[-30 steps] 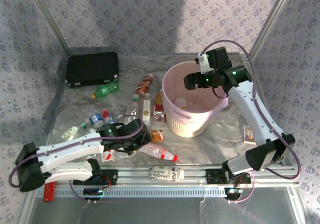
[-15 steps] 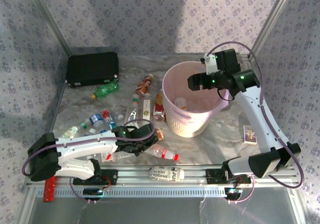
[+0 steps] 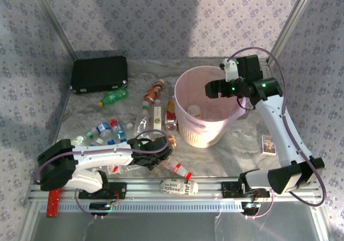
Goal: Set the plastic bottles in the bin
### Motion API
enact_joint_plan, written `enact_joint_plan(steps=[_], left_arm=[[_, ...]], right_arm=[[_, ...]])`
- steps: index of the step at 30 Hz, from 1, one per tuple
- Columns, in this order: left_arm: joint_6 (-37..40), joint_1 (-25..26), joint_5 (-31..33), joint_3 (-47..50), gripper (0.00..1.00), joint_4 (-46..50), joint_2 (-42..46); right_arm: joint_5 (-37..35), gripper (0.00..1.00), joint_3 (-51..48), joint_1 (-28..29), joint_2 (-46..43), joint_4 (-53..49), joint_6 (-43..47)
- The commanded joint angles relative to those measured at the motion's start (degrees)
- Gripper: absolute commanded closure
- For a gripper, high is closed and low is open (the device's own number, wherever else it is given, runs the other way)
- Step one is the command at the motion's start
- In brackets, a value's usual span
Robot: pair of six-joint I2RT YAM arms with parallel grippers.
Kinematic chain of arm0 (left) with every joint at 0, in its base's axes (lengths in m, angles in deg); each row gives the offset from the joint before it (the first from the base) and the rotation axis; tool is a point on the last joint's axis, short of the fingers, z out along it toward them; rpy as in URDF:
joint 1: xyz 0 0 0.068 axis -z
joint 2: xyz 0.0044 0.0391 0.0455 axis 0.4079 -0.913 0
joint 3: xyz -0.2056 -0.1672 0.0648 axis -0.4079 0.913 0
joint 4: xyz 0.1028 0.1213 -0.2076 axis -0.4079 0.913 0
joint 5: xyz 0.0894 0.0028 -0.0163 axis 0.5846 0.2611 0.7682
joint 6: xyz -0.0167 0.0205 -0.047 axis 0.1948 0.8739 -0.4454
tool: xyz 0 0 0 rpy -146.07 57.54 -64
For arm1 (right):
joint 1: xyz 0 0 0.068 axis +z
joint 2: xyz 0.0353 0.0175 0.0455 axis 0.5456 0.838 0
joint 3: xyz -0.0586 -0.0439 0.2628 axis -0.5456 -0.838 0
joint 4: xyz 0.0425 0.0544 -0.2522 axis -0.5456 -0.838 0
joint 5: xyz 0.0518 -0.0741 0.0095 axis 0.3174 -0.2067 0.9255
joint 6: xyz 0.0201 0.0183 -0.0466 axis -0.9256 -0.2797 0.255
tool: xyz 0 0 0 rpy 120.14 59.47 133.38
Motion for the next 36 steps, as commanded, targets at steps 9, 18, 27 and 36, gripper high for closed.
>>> enact_joint_plan(steps=[9, 18, 27, 36], left_arm=[[2.2, -2.1, 1.7, -1.2, 0.48, -1.5, -0.1], [11.1, -9.2, 4.0, -5.0, 0.58, 4.8, 8.0], [24.3, -19.5, 2.4, -12.0, 0.60, 9.3, 13.9], [45.7, -36.7, -6.7, -26.9, 0.59, 10.1, 14.2]], right_arm=[[1.1, 0.12, 0.1, -0.5, -1.3, 0.8, 0.9], [1.9, 0.12, 2.1, 0.1, -2.2, -0.5, -0.6], [3.5, 0.12, 8.1, 1.1, -3.2, -3.3, -3.7], [6.0, 0.13, 22.5, 14.8, 2.2, -5.7, -2.2]])
